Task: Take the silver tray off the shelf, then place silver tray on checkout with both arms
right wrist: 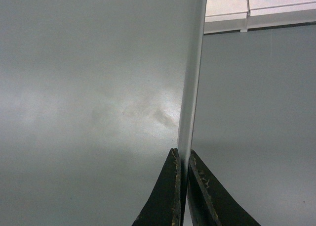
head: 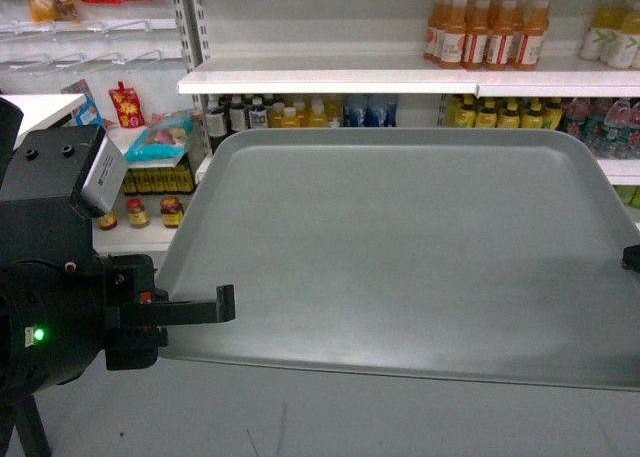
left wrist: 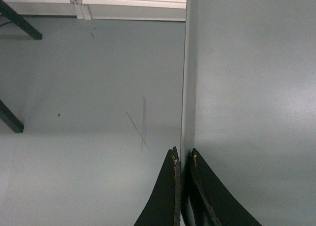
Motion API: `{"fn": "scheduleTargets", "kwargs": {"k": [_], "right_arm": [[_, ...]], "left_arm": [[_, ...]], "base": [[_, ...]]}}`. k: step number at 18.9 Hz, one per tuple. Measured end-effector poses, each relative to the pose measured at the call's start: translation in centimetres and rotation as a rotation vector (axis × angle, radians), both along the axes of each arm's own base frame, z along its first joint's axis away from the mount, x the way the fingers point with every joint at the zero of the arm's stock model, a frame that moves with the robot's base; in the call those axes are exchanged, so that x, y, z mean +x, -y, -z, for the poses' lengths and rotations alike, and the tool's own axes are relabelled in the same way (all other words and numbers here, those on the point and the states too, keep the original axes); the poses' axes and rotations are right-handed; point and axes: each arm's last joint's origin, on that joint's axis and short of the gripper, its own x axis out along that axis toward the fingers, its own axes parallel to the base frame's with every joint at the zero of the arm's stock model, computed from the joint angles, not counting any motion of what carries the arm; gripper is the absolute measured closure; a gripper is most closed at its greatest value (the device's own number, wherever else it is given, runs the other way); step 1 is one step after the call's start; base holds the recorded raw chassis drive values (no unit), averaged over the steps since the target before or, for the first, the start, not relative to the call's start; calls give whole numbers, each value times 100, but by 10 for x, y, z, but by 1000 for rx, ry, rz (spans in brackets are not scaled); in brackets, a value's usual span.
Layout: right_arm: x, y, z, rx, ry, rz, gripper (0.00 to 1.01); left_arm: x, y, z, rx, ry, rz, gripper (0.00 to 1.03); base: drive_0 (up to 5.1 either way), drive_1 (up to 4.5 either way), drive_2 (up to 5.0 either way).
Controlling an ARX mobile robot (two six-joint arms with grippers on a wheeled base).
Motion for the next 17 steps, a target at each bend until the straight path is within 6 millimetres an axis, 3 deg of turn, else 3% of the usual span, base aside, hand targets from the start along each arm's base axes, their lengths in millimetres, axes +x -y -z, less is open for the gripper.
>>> {"fn": "scheduleTargets", "kwargs": {"k": [17], "right_arm": [[0, 0, 0, 0, -2, -1, 98]], "left_arm": [[0, 0, 0, 4, -6, -1, 100]], "base": [[-2, -425, 422]]}}
